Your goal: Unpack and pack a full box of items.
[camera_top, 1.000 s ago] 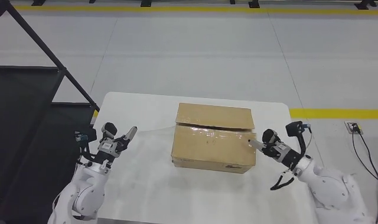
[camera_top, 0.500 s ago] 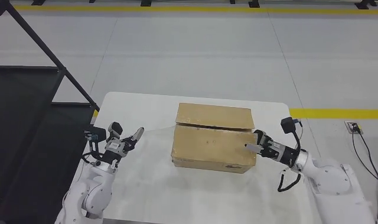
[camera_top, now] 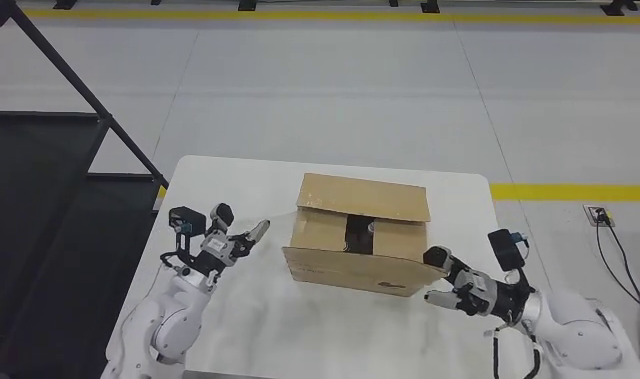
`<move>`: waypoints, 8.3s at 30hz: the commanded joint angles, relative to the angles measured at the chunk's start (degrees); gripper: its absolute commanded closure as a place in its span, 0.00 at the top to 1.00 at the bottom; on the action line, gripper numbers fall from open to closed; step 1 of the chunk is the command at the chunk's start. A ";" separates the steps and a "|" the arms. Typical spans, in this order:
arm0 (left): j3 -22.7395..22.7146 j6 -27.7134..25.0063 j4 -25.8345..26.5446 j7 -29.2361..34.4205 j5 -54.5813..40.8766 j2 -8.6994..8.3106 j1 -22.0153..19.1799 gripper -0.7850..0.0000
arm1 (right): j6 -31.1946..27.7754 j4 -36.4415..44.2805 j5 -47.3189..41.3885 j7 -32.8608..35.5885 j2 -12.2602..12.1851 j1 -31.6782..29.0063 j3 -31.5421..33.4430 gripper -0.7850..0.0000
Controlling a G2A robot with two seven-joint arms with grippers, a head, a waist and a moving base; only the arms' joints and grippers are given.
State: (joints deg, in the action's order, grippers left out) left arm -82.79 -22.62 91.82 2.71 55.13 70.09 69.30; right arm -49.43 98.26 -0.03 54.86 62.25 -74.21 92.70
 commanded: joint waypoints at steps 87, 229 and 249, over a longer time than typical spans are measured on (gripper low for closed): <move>6.91 -17.25 -1.70 6.87 13.34 -3.74 0.31 1.00 | 46.20 -37.62 -7.68 -44.59 4.84 44.16 -38.06 1.00; -6.93 -2.17 -3.20 -0.59 -7.59 -4.80 8.10 1.00 | 35.84 -39.37 -20.50 -15.74 18.05 43.72 -42.69 1.00; 12.40 0.63 -37.36 7.17 3.47 -1.12 -24.90 1.00 | 36.10 -33.17 -17.53 -15.40 17.03 39.03 -37.86 1.00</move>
State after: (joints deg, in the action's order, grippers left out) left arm -70.99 -21.88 55.91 10.11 58.54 68.78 45.31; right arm -13.44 64.74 -17.64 39.47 79.33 -34.95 54.64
